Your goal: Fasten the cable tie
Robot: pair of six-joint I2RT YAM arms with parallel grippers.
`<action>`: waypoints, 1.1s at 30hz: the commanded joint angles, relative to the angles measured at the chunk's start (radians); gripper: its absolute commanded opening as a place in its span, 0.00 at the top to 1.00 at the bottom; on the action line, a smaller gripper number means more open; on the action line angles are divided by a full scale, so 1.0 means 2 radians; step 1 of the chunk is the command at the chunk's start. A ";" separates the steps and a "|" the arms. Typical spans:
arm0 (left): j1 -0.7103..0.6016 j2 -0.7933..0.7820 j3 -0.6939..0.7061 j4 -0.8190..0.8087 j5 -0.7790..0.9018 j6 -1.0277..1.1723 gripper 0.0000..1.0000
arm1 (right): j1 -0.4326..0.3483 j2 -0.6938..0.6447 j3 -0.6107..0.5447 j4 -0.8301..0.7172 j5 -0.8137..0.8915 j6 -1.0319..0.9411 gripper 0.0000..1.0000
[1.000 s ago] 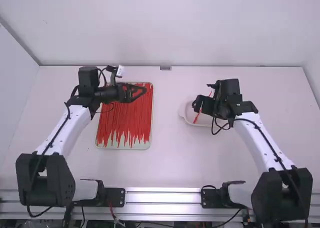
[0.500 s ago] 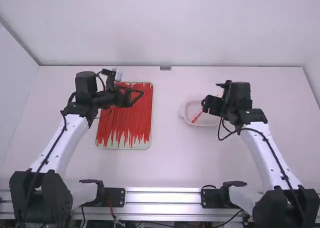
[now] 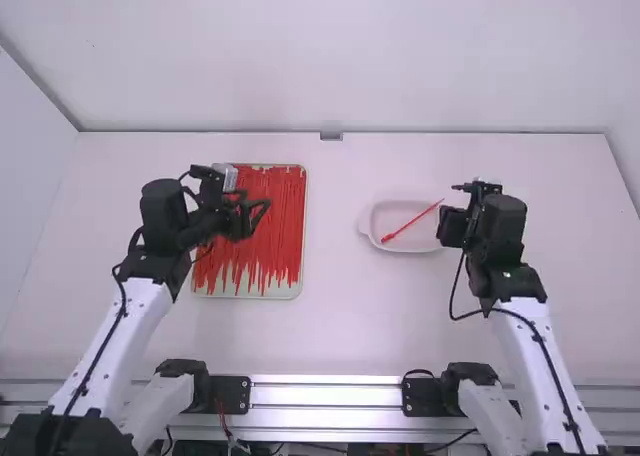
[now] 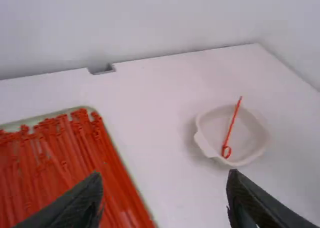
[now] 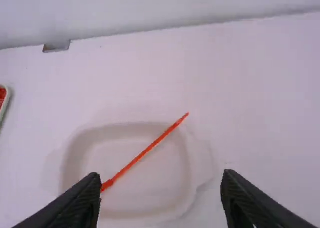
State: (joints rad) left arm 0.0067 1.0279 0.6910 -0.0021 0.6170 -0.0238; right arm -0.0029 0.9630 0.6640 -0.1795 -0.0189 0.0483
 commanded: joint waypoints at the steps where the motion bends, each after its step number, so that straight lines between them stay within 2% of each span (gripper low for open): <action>1: -0.003 -0.034 -0.029 0.001 -0.048 0.012 0.41 | 0.001 -0.030 -0.029 0.017 0.009 -0.024 0.42; 7: -0.003 -0.103 -0.098 0.001 -0.117 0.012 0.55 | 0.001 -0.100 -0.099 0.087 0.009 -0.024 0.56; 24: -0.003 -0.291 -0.286 0.001 -0.305 0.012 0.93 | 0.001 -0.285 -0.284 0.090 0.009 -0.024 0.93; 28: -0.003 -0.329 -0.324 0.001 -0.309 0.012 1.00 | 0.001 -0.321 -0.320 0.090 0.009 -0.024 1.00; 33: -0.003 -0.361 -0.346 0.001 -0.309 0.012 1.00 | 0.001 -0.353 -0.332 0.090 0.009 -0.024 1.00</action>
State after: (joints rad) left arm 0.0067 0.3309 0.0101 0.0025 0.0147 -0.0059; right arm -0.0029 0.2813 0.0113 0.0055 -0.0040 -0.0025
